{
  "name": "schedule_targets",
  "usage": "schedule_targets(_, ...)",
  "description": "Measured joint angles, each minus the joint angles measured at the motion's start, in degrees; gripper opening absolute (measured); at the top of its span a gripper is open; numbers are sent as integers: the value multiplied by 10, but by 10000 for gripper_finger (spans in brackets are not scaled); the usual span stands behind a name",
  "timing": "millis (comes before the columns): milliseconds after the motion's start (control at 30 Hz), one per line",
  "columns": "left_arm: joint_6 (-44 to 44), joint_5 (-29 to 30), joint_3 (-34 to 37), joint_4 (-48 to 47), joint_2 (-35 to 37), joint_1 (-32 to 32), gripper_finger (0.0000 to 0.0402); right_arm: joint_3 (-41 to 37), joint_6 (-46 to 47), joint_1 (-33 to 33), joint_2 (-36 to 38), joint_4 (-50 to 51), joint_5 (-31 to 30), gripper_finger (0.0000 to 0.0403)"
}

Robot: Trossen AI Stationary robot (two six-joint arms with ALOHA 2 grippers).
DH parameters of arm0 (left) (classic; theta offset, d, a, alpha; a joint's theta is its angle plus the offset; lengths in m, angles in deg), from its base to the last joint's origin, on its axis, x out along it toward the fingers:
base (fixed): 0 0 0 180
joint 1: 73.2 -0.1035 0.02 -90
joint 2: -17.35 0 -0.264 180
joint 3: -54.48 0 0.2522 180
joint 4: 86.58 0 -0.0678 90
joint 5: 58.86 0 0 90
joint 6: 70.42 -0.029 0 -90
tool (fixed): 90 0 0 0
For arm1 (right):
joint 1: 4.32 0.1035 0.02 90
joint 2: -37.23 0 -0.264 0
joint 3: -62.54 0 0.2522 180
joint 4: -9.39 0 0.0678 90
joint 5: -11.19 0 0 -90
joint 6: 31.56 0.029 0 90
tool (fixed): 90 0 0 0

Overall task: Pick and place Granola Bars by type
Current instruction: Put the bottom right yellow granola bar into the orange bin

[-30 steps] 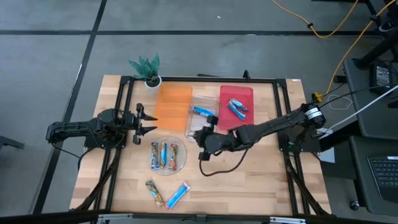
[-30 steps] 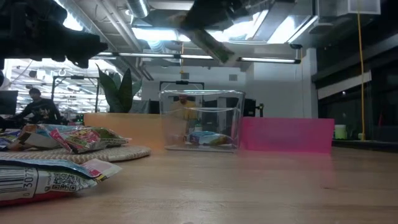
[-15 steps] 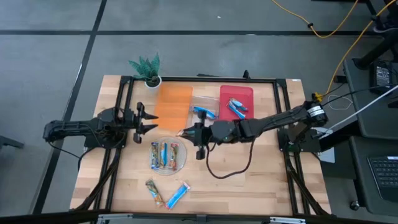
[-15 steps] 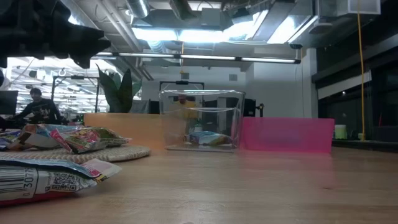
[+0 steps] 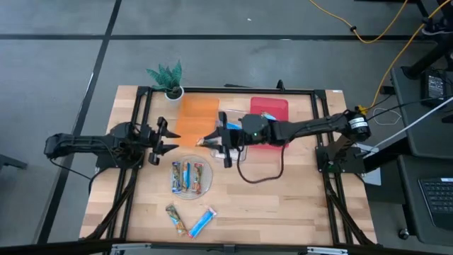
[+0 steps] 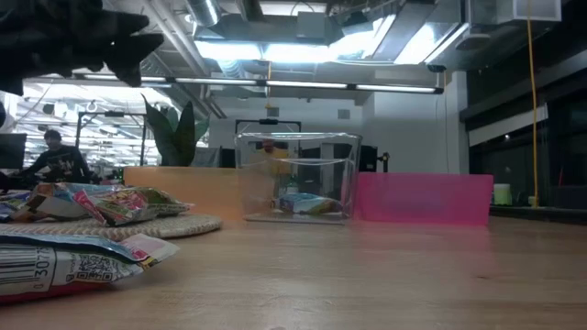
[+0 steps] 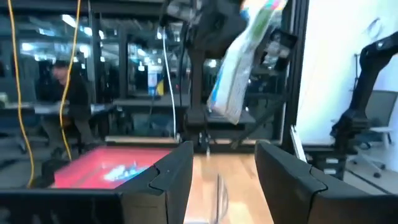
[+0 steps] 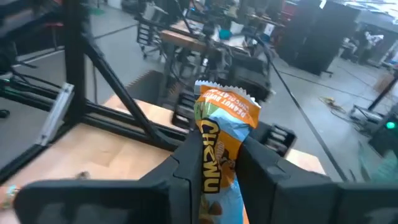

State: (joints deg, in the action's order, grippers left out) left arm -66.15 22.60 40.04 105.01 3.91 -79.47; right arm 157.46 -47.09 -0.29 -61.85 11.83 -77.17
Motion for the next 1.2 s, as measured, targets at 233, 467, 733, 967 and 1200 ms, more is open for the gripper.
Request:
schedule_targets(233,-37,39,-42,2,-108,6,192,0,0,-31,0,-15,49,87)
schedule_targets(467,-51,54,-93,74,-251,6,271,0,0,-39,0,-20,71,87)
schedule_targets(733,-51,74,-176,113,-386,7,323,0,-1,-39,0,-22,87,87)
schedule_targets(967,-81,72,-255,113,-466,40,328,0,-2,-39,0,-21,87,87)
schedule_targets(1200,-107,91,-308,113,-516,55,326,0,-2,-39,0,-21,87,87)
